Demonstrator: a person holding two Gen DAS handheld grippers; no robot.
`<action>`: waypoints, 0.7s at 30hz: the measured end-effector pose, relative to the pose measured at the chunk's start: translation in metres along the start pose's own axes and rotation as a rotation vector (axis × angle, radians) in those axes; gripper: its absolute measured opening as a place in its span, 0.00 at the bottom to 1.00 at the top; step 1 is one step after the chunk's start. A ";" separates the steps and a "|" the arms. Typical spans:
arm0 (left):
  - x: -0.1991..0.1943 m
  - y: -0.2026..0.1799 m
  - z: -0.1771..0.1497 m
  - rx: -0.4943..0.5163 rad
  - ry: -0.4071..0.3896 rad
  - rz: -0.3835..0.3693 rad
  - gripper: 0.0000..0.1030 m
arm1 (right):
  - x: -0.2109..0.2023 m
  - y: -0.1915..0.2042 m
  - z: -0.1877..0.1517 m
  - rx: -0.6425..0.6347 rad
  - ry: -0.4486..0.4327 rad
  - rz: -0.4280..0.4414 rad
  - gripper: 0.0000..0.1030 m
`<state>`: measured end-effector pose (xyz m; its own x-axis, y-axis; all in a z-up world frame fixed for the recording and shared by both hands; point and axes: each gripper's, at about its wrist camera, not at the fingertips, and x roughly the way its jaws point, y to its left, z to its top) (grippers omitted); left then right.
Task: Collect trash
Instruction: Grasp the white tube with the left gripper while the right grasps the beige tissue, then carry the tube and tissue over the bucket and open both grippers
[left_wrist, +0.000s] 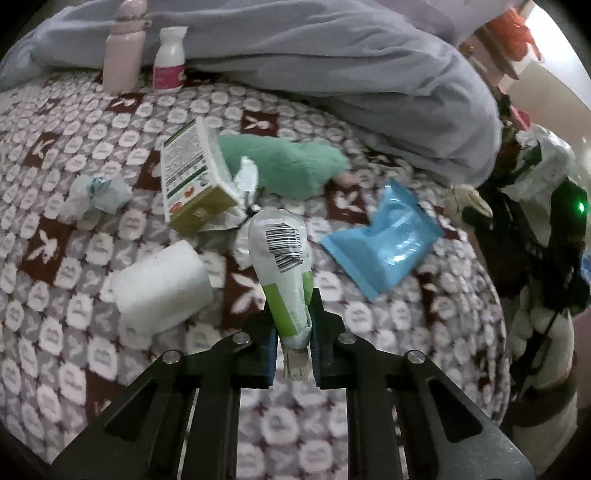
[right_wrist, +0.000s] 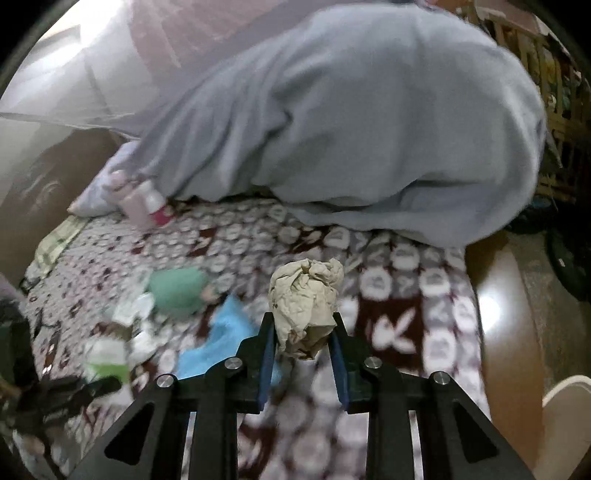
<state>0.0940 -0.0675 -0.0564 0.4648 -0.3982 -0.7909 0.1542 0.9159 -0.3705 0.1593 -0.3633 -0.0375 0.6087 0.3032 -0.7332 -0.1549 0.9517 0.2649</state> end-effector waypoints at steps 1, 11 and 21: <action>-0.003 -0.006 -0.001 0.010 -0.003 -0.009 0.11 | -0.010 0.003 -0.007 -0.011 -0.005 0.008 0.26; -0.014 -0.076 -0.022 0.132 -0.003 -0.042 0.11 | -0.062 0.010 -0.067 -0.025 -0.019 0.017 0.26; -0.007 -0.141 -0.037 0.239 0.017 -0.092 0.11 | -0.097 -0.010 -0.103 0.000 -0.024 -0.034 0.26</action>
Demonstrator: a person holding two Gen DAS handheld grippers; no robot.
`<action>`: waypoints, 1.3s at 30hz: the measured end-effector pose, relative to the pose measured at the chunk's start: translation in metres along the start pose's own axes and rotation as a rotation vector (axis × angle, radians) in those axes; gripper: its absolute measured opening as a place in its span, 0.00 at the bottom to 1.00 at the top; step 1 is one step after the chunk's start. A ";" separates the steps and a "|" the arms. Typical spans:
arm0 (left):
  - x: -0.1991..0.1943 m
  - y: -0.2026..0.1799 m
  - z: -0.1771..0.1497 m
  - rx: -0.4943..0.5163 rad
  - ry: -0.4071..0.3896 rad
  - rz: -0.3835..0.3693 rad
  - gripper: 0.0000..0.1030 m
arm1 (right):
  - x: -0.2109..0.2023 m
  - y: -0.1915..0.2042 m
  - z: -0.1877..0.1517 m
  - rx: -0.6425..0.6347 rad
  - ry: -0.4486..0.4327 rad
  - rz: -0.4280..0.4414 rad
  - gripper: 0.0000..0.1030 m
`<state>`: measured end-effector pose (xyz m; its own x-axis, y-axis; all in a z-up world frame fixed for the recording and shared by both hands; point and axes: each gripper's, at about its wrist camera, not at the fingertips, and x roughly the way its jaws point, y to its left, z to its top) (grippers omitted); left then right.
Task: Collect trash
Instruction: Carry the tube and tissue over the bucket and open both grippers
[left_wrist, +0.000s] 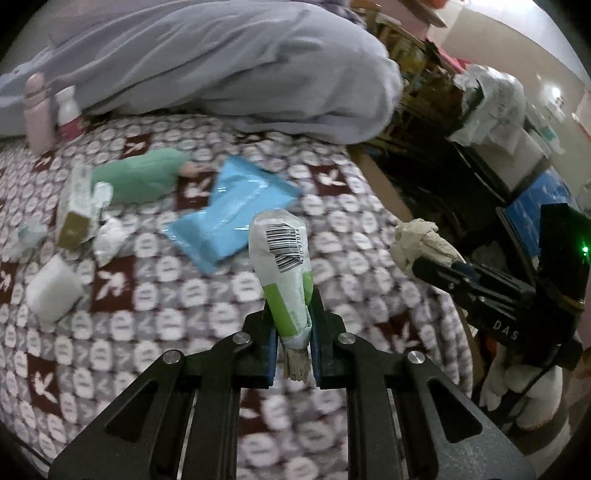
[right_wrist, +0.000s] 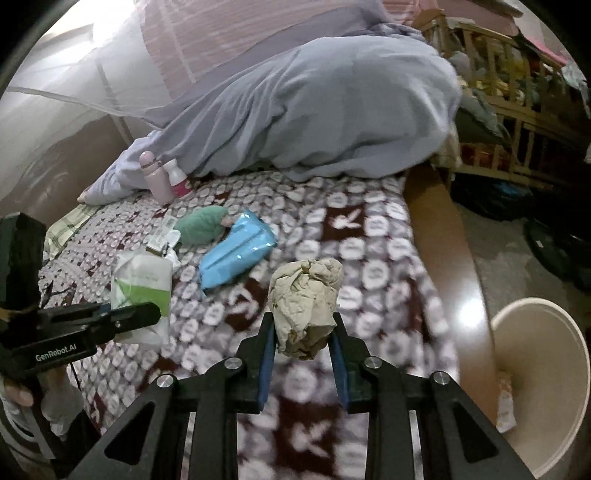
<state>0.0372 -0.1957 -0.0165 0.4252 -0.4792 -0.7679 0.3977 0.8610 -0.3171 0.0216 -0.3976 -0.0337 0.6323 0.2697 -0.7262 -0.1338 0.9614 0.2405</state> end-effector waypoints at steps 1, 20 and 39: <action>0.002 -0.007 0.000 0.011 0.003 -0.007 0.11 | -0.003 -0.004 -0.003 0.006 -0.002 -0.003 0.26; 0.060 -0.140 0.019 0.190 0.081 -0.175 0.11 | -0.064 -0.102 -0.038 0.152 -0.047 -0.165 0.26; 0.126 -0.225 0.030 0.298 0.166 -0.244 0.11 | -0.084 -0.199 -0.076 0.353 -0.029 -0.312 0.26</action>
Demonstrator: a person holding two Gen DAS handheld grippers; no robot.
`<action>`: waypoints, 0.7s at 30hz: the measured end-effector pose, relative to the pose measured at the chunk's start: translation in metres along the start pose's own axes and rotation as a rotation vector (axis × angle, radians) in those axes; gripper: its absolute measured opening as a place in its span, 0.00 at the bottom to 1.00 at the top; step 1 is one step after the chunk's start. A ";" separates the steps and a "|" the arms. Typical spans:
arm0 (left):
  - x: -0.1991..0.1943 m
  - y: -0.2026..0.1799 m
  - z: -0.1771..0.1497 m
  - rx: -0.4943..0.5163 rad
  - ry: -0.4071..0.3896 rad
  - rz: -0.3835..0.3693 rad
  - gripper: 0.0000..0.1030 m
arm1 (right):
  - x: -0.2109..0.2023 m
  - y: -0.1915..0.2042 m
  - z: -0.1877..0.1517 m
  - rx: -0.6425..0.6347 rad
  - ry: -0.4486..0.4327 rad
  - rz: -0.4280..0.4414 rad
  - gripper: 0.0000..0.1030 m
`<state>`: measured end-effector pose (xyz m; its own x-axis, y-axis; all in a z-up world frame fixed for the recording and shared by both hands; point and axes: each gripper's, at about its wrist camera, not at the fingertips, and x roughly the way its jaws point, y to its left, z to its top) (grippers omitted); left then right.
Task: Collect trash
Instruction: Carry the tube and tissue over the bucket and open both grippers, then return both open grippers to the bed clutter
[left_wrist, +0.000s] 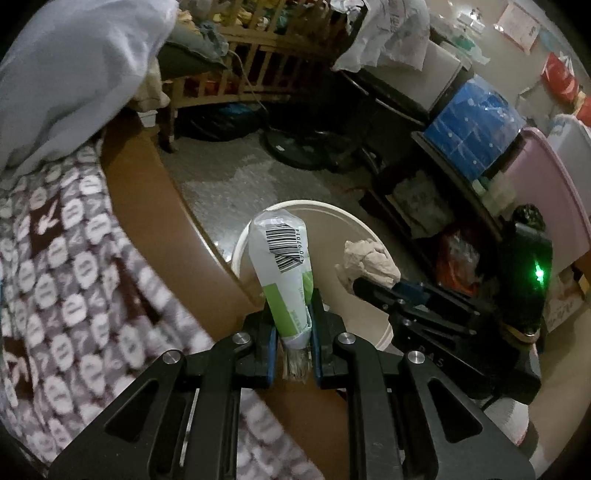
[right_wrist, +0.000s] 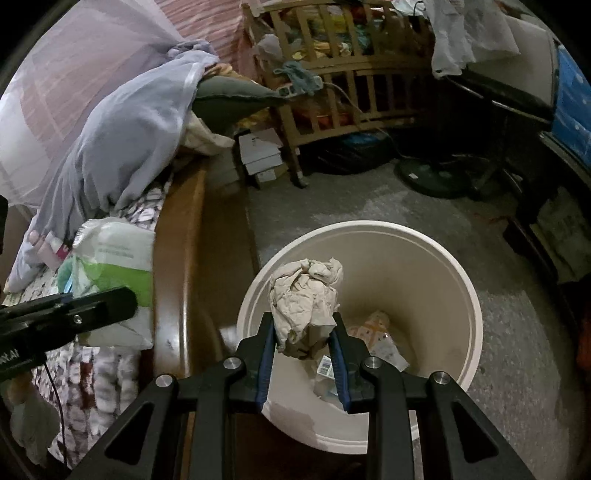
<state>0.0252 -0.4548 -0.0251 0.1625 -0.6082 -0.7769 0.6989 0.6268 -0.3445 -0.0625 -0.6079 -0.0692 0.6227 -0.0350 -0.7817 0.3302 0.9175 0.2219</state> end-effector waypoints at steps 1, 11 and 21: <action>0.004 -0.001 0.001 0.003 0.005 0.000 0.11 | 0.000 -0.001 0.000 0.000 -0.002 -0.002 0.26; 0.023 -0.007 0.006 0.023 0.017 -0.034 0.12 | 0.006 -0.009 0.002 0.020 0.006 -0.037 0.26; 0.015 0.005 0.003 -0.013 -0.005 -0.067 0.52 | 0.004 -0.021 0.003 0.072 -0.015 -0.092 0.61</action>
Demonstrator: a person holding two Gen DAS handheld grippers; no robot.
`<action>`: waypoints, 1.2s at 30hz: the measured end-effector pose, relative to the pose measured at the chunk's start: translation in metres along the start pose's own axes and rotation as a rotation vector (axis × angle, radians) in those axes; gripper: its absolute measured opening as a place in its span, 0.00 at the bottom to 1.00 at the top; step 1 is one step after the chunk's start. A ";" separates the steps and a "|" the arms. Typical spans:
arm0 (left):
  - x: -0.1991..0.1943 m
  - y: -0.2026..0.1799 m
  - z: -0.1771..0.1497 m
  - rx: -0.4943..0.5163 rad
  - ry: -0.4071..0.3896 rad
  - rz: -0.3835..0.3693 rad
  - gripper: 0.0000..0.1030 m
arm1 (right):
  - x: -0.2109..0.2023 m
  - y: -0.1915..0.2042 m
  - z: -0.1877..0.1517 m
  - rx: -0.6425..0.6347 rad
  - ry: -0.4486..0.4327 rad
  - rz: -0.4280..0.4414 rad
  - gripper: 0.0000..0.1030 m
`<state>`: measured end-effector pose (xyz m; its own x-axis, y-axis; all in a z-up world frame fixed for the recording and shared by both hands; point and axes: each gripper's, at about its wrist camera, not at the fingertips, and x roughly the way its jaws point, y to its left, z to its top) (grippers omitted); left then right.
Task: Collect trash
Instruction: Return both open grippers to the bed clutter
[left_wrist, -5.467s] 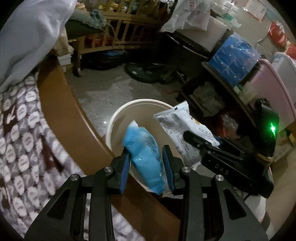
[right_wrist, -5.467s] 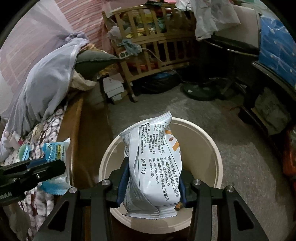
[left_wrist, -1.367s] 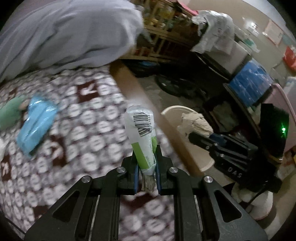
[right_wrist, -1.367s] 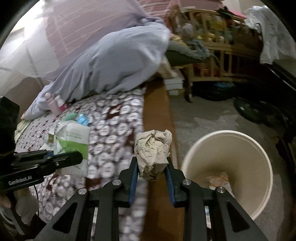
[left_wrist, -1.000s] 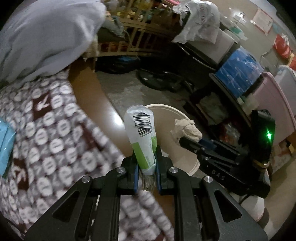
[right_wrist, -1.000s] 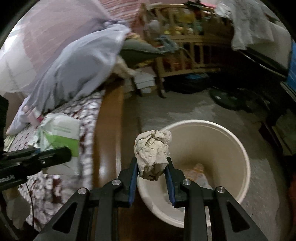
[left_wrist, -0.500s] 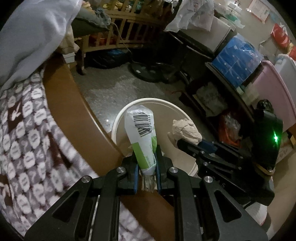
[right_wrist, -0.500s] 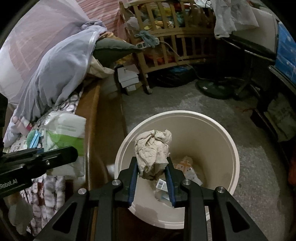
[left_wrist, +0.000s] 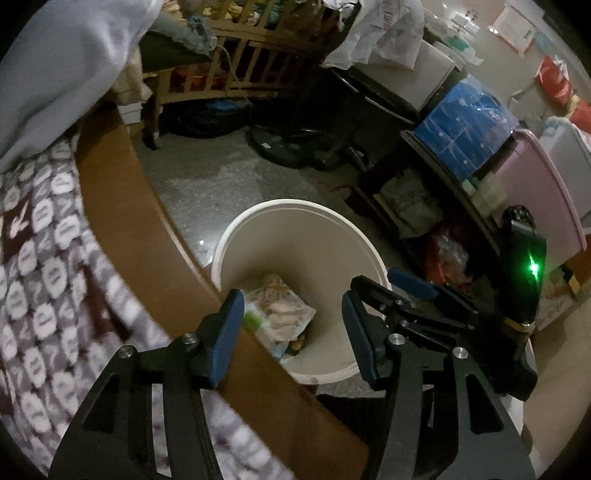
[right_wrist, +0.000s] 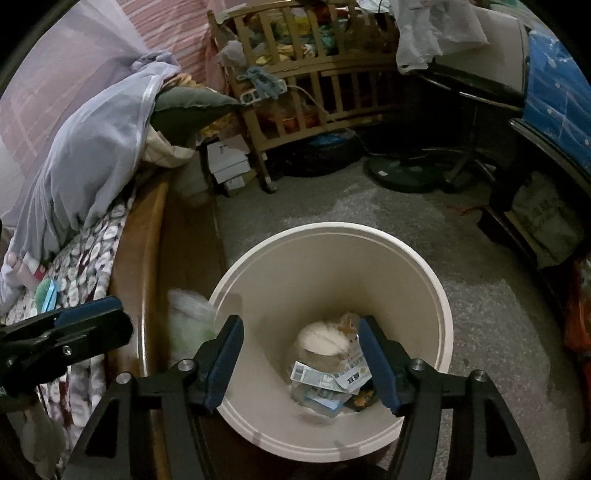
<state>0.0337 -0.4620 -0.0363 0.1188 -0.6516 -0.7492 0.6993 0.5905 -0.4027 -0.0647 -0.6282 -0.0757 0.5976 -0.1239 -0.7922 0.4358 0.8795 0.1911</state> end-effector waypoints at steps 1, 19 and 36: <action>-0.004 0.002 -0.001 -0.004 0.000 0.007 0.52 | 0.000 0.001 0.000 -0.002 0.002 0.001 0.61; -0.149 0.146 -0.087 -0.190 -0.105 0.367 0.52 | -0.009 0.116 0.001 -0.171 0.024 0.247 0.63; -0.263 0.300 -0.172 -0.389 -0.157 0.647 0.62 | 0.005 0.332 -0.037 -0.539 0.125 0.498 0.64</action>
<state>0.0912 -0.0313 -0.0503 0.5387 -0.1626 -0.8266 0.1619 0.9829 -0.0878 0.0579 -0.3194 -0.0376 0.5433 0.3728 -0.7522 -0.2761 0.9255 0.2593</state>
